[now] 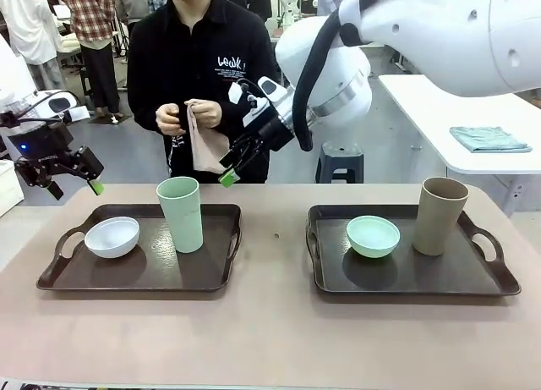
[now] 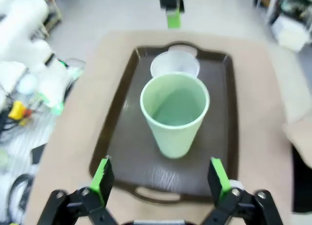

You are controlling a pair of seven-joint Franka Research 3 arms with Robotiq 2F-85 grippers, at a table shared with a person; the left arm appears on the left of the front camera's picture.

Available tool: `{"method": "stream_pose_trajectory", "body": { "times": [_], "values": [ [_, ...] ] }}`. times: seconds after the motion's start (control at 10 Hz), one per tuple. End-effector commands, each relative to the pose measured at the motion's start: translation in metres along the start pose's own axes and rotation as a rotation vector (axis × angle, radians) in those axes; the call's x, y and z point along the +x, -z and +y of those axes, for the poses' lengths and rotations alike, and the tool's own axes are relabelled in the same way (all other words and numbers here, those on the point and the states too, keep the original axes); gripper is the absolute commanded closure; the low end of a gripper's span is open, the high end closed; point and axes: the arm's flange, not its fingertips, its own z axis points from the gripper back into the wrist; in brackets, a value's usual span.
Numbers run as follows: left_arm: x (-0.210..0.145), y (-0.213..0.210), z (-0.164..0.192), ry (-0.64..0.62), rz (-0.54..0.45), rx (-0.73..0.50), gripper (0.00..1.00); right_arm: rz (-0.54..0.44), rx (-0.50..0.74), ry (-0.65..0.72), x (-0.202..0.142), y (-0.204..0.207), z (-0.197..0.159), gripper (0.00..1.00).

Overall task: Set up a tray with a mat and arrange the tableware.
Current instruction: Pick up the Picnic Bowl and Reusable plastic cup from the Handle tray in front of the human's position and hold them in the air.

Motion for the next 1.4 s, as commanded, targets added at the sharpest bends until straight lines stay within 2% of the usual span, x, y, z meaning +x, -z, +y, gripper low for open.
{"method": "stream_pose_trajectory", "body": {
  "times": [0.0, 0.3, 0.5, 0.6, 1.1, 1.3],
  "values": [
    [-0.002, 0.018, 0.006, 0.021, 0.031, -0.022, 0.0, -0.142, 0.029, -0.046, -0.018, 0.017, -0.007, 0.0],
    [-0.01, 0.048, 0.007, 0.036, 0.106, 0.042, 0.0, -0.121, 0.092, -0.034, -0.029, 0.043, -0.017, 0.0],
    [-0.009, 0.063, 0.013, 0.028, 0.122, 0.037, 0.0, -0.104, 0.121, -0.022, -0.036, 0.063, -0.024, 0.0],
    [-0.01, 0.067, 0.014, 0.051, 0.119, 0.045, 0.0, -0.052, 0.101, -0.02, -0.037, 0.07, -0.027, 0.0],
    [-0.018, 0.08, 0.01, 0.199, 0.115, 0.066, 0.0, 0.04, 0.106, 0.029, -0.036, 0.107, -0.05, 0.0],
    [-0.017, 0.088, 0.012, 0.176, 0.133, 0.067, 0.0, 0.055, 0.13, 0.028, -0.031, 0.122, -0.054, 0.0]
  ]
}}
